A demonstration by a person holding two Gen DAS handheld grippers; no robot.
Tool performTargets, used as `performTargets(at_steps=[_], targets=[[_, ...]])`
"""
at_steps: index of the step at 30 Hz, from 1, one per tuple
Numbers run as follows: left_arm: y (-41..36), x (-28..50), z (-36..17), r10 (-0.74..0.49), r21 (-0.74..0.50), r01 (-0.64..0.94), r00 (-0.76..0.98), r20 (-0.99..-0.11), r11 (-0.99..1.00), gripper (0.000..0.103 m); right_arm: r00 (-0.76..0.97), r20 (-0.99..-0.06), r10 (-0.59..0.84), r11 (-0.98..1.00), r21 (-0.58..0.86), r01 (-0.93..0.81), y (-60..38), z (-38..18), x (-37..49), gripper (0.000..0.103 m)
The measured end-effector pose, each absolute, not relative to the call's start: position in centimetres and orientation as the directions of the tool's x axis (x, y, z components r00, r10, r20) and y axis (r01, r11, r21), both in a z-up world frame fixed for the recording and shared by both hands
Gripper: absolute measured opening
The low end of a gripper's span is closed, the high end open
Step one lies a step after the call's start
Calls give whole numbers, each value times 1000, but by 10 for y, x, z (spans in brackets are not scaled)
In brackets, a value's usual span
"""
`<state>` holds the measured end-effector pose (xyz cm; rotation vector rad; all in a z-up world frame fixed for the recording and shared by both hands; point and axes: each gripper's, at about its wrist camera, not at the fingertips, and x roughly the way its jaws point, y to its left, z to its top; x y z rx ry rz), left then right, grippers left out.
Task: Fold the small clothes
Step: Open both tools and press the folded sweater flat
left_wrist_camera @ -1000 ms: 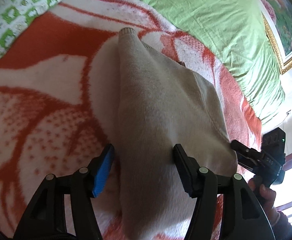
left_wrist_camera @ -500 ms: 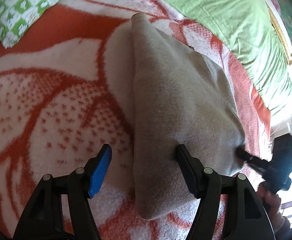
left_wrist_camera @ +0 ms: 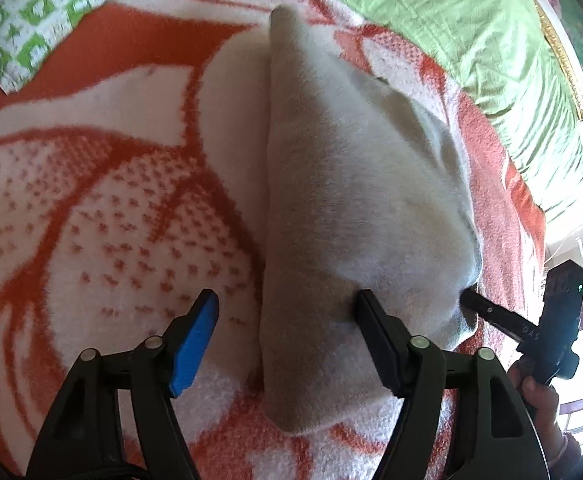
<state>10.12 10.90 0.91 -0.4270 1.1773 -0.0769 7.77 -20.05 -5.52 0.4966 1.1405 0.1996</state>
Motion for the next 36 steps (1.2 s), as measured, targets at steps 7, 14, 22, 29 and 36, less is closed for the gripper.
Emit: performTargets(at_steps=[7,14,22,29,36], targets=[[110,116,42,-237,-336,-141,468,-852,931,68,561,-724,402,875,485,-2,-195,10,86,33],[105,164,16,-172,-281,-214,418,-892,936,68,463,-794,393,905,424,-41,-159,-16,144,33],[103,161,16,-186,-293,-197,430,-884,936,68,459,-791,404,873,484,67,-180,-26,140,33],[104,97,24,-214,-308,-142,454,-865,941,68,537,-739,408,859,509,48,-174,16,73,42],[101,40,20,-230,-304,-98,450,-863,948,69,523,-779,347,894,442,65,-148,16,1,54]])
